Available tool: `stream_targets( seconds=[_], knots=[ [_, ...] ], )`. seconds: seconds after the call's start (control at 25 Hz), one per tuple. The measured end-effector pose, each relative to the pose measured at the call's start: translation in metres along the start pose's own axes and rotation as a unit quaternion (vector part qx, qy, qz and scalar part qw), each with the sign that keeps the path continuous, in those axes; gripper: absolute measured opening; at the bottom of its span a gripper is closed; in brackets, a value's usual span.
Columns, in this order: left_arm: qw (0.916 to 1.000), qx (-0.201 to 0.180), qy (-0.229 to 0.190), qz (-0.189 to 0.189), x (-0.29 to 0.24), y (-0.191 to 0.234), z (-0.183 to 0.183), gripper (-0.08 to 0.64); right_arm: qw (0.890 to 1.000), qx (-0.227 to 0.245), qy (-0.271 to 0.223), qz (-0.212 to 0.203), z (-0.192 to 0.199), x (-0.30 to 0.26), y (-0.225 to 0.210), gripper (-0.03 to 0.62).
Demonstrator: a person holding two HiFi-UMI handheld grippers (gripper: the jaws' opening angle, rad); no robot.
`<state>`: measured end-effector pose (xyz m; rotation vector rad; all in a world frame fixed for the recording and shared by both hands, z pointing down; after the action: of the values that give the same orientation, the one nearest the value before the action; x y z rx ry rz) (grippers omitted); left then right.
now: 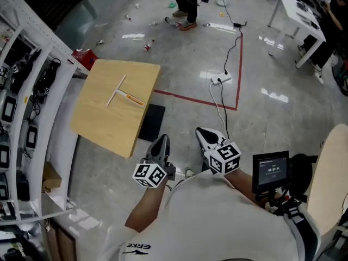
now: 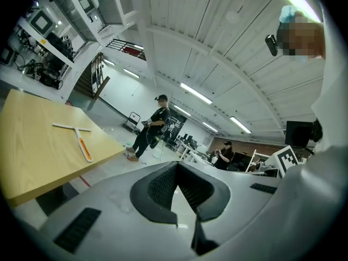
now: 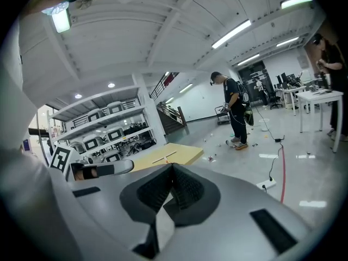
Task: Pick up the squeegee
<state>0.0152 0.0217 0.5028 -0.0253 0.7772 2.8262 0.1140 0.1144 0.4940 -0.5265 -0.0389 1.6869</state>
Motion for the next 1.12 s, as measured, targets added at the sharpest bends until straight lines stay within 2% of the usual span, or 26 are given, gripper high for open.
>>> stream_targets(
  seconds=[0.28, 0.52, 0.72, 0.88, 1.12],
  knots=[
    [0.998, 0.003, -0.026, -0.058, -0.047, 0.011, -0.014, 0.004, 0.998, 0.014, 0.019, -0.059, -0.032, -0.042, -0.042, 0.005],
    [0.9916, 0.003, -0.052, -0.118, -0.066, 0.026, -0.02, 0.004, 0.992, 0.03, 0.036, -0.113, -0.048, -0.076, -0.061, 0.004],
    [0.9808, 0.004, -0.081, -0.177, -0.068, 0.031, -0.019, 0.004, 0.982, 0.052, 0.051, -0.173, -0.054, -0.098, -0.066, 0.005],
    [0.9683, 0.011, -0.105, -0.227, -0.057, 0.031, -0.02, 0.004, 0.97, 0.065, 0.069, -0.222, -0.057, -0.114, -0.058, 0.005],
    [0.9542, 0.023, -0.11, -0.277, -0.035, 0.04, -0.02, 0.003, 0.957, 0.072, 0.083, -0.269, -0.06, -0.136, -0.032, 0.005]
  ],
)
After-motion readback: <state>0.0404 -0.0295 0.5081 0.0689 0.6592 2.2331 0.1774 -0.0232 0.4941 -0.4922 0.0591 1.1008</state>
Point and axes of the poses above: the fingertips, and each gripper's own axes: x backward along the fingers, y to its left, z out of its underside, the point moved 1 cm from there along x, backward along the fingers, and after that the axes turned 1 degree about -x, right-handed, at the moved point
